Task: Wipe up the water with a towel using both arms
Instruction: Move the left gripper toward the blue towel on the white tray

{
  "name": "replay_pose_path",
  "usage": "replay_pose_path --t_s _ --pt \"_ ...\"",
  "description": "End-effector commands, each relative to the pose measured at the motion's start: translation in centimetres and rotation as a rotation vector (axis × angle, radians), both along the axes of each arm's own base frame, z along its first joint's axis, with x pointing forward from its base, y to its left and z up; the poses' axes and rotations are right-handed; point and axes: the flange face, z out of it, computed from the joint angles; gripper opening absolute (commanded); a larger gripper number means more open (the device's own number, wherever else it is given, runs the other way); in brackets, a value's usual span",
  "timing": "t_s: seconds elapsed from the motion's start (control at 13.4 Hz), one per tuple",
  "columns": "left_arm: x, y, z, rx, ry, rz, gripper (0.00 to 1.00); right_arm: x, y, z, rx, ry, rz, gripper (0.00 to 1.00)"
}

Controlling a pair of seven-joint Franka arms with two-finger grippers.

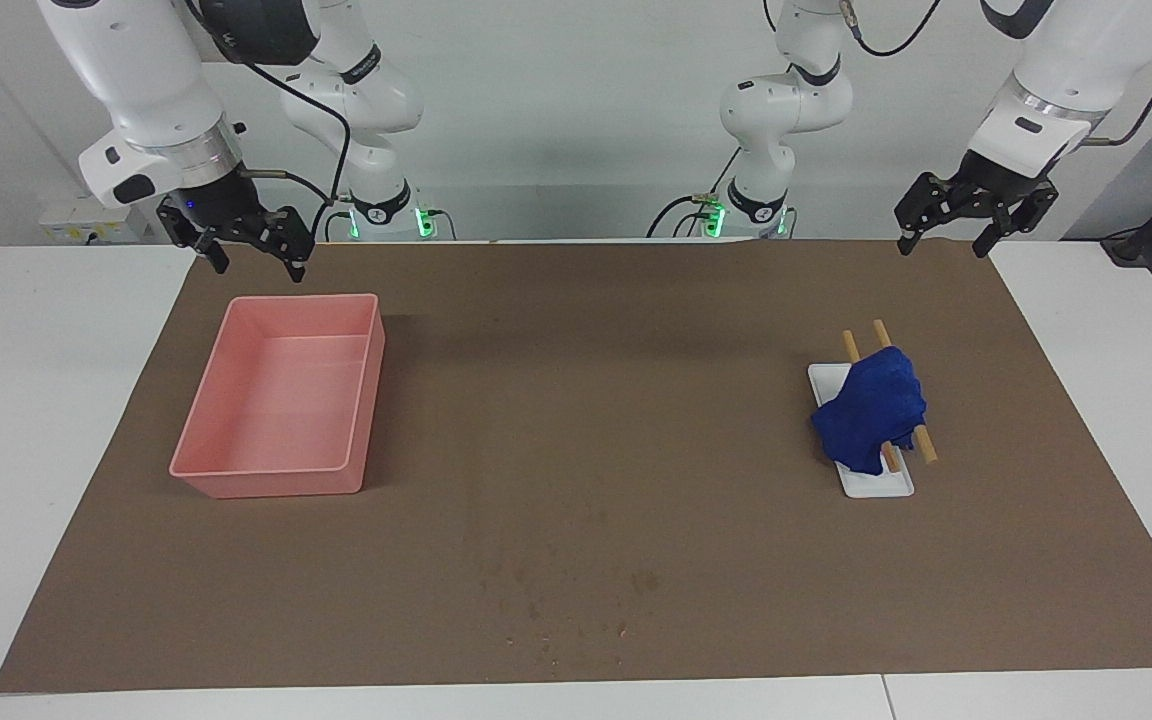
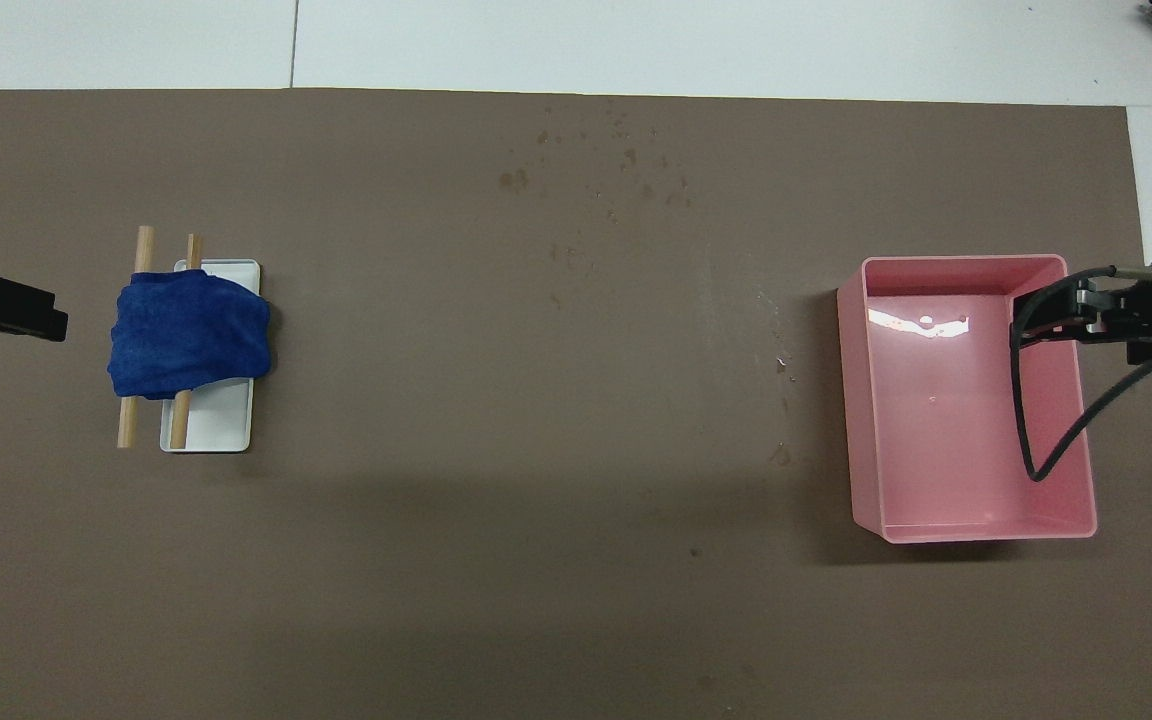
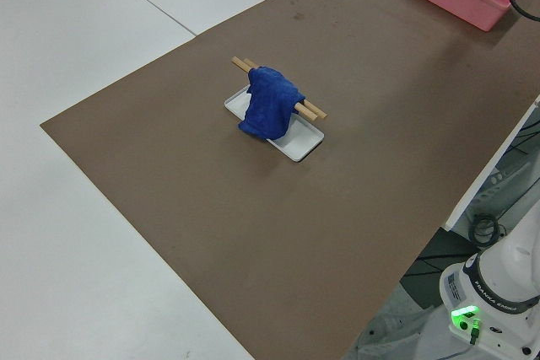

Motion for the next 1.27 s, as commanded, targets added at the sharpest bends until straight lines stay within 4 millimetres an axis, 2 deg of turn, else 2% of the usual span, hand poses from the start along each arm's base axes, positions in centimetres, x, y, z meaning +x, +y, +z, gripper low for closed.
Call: replay_pose_path --t_s 0.0,0.22,0.45,0.6,0.67,0.82,0.97,1.12,1.2 --pt "-0.5 -0.1 0.3 -0.008 0.004 -0.009 1.00 -0.2 -0.2 0.1 0.019 0.006 0.016 1.00" --pt "-0.6 0.0 0.2 -0.005 0.007 -0.016 1.00 -0.2 -0.3 0.1 0.019 0.006 0.014 1.00" --pt "-0.8 0.5 -1.1 0.000 -0.029 0.003 1.00 -0.2 -0.3 0.0 0.018 0.007 0.013 1.00" --pt "-1.1 1.1 -4.0 0.007 -0.105 0.024 1.00 -0.2 -0.2 0.1 0.018 0.006 0.013 1.00" --pt "-0.6 2.6 -5.2 0.009 -0.128 0.053 1.00 -0.2 -0.3 0.1 0.020 0.006 0.013 1.00" --pt "1.1 3.5 -7.2 0.005 -0.153 0.068 1.00 -0.2 -0.3 0.0 0.018 0.007 0.011 1.00" --pt "2.5 4.0 -11.3 0.002 -0.172 0.090 1.00 -0.3 -0.2 0.1 0.020 0.007 0.013 1.00" --pt "2.9 4.4 -16.2 -0.003 -0.194 0.132 1.00 -0.2 -0.3 0.1 0.018 0.006 0.011 1.00" --pt "2.9 4.5 -17.9 -0.003 -0.208 0.135 1.00 -0.2 -0.2 0.0 0.020 0.007 0.013 1.00"
